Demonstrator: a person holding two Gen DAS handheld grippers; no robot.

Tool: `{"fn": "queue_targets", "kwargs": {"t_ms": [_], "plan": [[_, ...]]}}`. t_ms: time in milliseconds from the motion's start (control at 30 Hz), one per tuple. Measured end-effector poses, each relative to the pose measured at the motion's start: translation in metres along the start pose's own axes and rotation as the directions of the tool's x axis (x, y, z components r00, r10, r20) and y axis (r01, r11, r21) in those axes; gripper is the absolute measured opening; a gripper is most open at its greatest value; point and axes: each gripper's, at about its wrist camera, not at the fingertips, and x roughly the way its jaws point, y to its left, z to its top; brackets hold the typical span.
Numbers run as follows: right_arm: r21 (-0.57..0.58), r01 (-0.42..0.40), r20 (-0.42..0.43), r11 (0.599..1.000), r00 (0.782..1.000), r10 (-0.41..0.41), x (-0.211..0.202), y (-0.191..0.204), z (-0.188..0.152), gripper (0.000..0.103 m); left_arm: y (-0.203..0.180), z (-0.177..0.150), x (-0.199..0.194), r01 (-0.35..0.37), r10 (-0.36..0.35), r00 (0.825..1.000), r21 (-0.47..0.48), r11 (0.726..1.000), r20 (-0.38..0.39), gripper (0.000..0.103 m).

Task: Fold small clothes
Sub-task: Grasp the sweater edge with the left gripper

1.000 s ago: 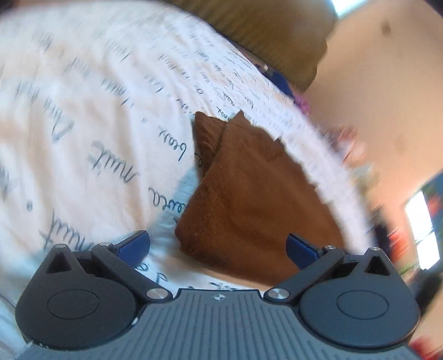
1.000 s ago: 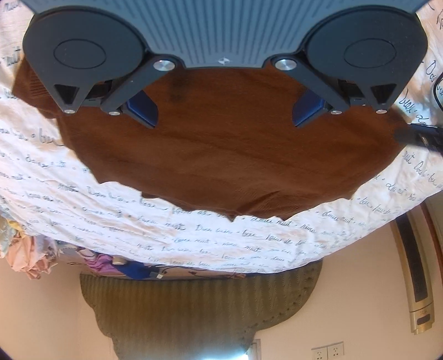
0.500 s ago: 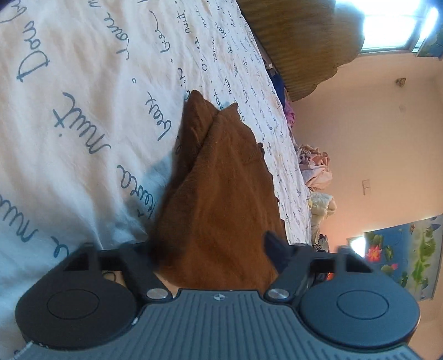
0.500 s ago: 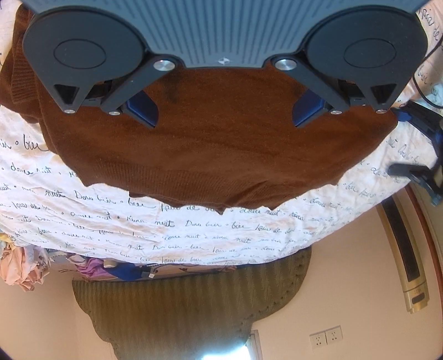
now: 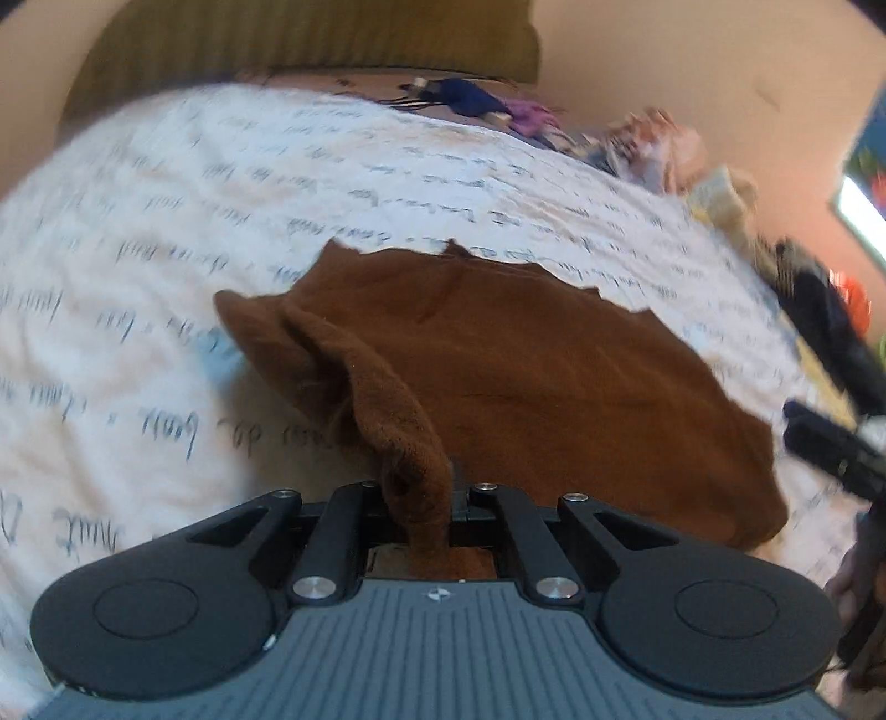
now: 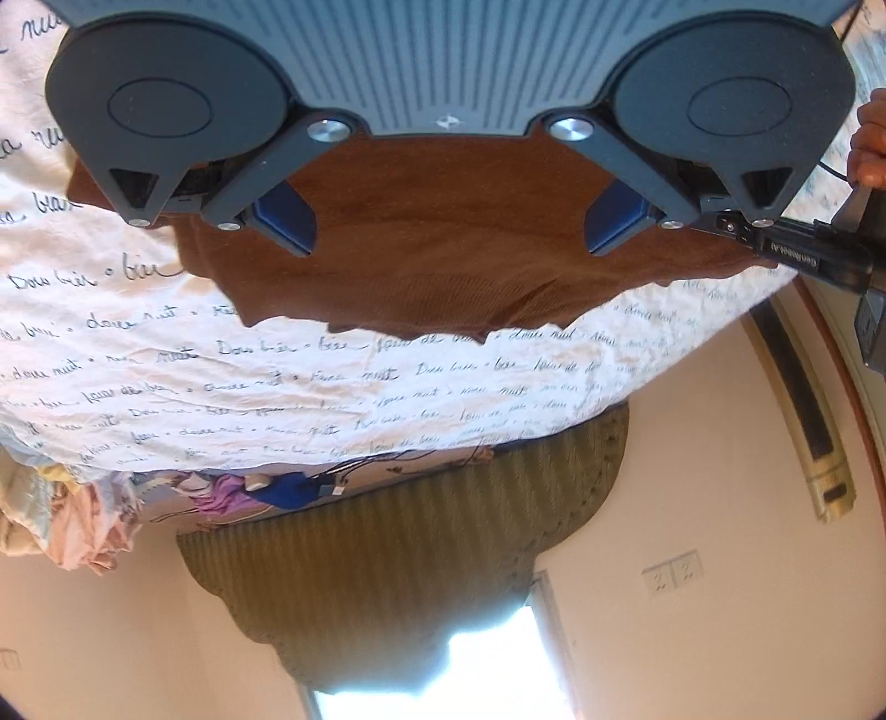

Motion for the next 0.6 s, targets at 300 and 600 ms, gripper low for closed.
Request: {"fn": "queue_targets", "kwargs": {"t_ms": [300, 600], "plan": [[0.054, 0.058, 0.018, 0.997, 0.998, -0.059, -0.002, -0.021, 0.006, 0.103, -0.083, -0.040, 0.059, -0.013, 0.027, 0.999, 0.301, 0.953, -0.042, 0.009], [0.347, -0.324, -0.197, 0.880, 0.893, 0.406, 0.115, -0.029, 0.035, 0.103, -0.061, -0.047, 0.062, 0.024, -0.030, 0.998, 0.134, 0.991, 0.046, 0.018]]}}
